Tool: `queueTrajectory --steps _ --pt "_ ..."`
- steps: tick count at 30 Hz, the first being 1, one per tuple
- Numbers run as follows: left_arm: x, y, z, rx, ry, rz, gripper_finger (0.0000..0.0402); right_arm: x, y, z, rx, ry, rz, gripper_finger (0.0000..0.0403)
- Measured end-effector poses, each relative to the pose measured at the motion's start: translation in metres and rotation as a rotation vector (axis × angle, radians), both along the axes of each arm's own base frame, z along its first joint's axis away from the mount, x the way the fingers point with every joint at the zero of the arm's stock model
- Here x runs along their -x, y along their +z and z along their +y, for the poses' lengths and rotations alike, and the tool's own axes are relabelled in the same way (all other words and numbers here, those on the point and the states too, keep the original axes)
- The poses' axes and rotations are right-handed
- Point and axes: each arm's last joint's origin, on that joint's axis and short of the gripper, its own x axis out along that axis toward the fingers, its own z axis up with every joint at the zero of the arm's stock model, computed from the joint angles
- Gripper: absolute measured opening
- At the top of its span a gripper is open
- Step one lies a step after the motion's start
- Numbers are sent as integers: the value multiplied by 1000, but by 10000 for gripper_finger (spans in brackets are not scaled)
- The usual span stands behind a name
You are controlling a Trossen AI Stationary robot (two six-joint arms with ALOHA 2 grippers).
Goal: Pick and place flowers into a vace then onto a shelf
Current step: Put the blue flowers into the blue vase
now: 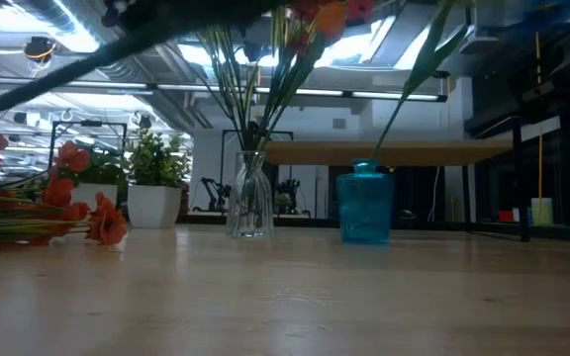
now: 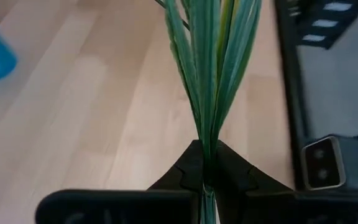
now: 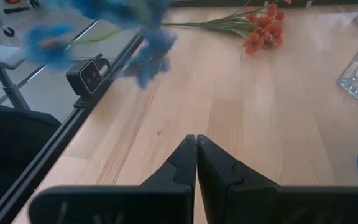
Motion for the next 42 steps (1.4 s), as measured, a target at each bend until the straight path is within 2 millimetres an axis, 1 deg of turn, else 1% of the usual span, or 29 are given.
queueTrajectory --steps 9,13,17,21,24,28,32,35,37,42 --pt "-16 16 -4 -73 -250 -151 12 0 0 0 0 0 0 16" --pt "-21 19 -1 -92 -281 -186 12 0 0 0 0 0 -1 16" --pt "-31 22 10 -113 -272 -223 12 0 0 0 -1 0 0 16" --pt "-49 27 27 -103 -284 -298 12 0 0 0 -1 0 -1 16" --pt "-63 26 39 -113 -319 -345 12 0 0 0 -2 0 -2 16" --pt "-75 28 52 -135 -305 -417 12 -1 3 1 -29 -2 -27 16" --pt "-80 31 60 -149 -302 -450 12 -2 6 2 -35 5 -60 16" --pt "-82 36 62 -177 -307 -503 12 -3 10 2 -35 13 -101 17" --pt "-84 39 65 -183 -304 -526 12 -4 15 3 -18 14 -157 17" --pt "-90 39 80 -203 -261 -524 12 -7 30 3 48 -7 -329 17"
